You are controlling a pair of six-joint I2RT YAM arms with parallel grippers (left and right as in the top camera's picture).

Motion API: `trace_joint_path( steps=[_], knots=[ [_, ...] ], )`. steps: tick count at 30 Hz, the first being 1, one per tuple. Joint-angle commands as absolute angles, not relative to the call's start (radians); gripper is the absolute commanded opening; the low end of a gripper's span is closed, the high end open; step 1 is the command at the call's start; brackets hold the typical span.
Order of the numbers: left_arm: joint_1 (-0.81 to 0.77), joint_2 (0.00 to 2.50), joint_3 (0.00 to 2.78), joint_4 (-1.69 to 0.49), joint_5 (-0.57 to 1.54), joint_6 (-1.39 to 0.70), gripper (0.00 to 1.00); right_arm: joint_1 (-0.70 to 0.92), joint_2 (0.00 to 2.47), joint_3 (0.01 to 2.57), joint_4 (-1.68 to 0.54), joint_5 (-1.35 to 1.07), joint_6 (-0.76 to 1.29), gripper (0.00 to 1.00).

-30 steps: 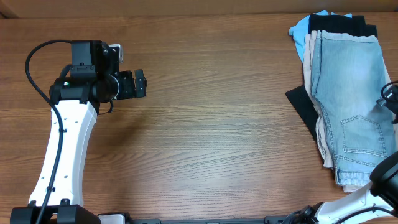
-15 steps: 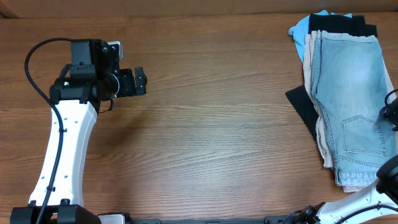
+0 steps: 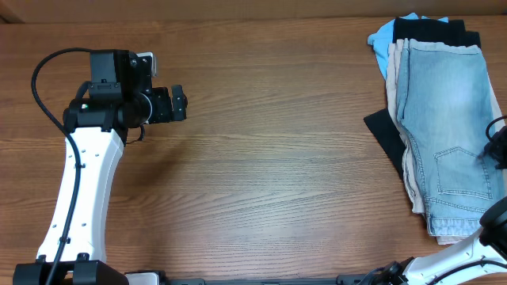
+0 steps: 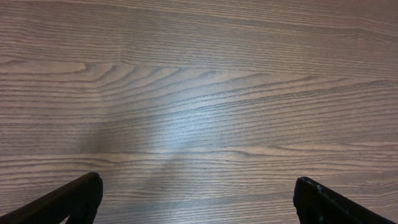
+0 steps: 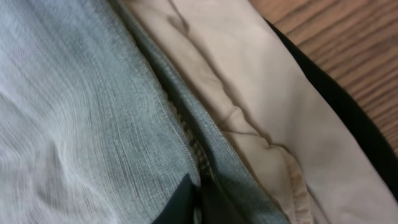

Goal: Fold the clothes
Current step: 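Reach the right gripper to the denim shorts on the stack and grasp, then pull the denim shorts left off the stack onto the open table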

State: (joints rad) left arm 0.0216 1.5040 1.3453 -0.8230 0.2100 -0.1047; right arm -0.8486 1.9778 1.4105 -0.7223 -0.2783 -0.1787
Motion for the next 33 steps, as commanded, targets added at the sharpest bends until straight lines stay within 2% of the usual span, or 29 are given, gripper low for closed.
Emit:
trace_joint_path(
  steps=[1, 6, 12, 18, 20, 22, 33],
  knots=[
    [0.026, 1.511, 1.365, -0.817, 0.229, -0.108, 1.0, -0.846, 1.992, 1.404, -0.719, -0.294, -0.135, 0.04],
    [0.027, 1.51, 1.396, -0.784, 0.229, -0.108, 1.0, -0.827, 1.916, 1.493, -0.823, -0.459, -0.11, 0.04],
    [0.027, 1.51, 1.464, -0.781, 0.226, -0.108, 1.0, -0.703, 1.794, 1.59, -0.981, -0.473, -0.101, 0.04],
    [0.028, 1.51, 1.48, -0.781, 0.2, -0.108, 1.0, -0.408, 1.687, 1.613, -1.096, -0.474, -0.045, 0.04],
    [0.034, 1.51, 1.481, -0.781, 0.16, -0.108, 1.0, -0.213, 1.683, 1.613, -1.097, -0.5, 0.033, 0.04],
    [0.054, 1.51, 1.481, -0.781, 0.121, -0.108, 1.0, -0.026, 1.684, 1.61, -1.056, -0.499, 0.111, 0.04],
    [0.155, 1.51, 1.482, -0.78, 0.093, -0.108, 1.0, 0.64, 1.732, 1.61, -0.747, -0.341, 0.368, 0.04]
  ],
)
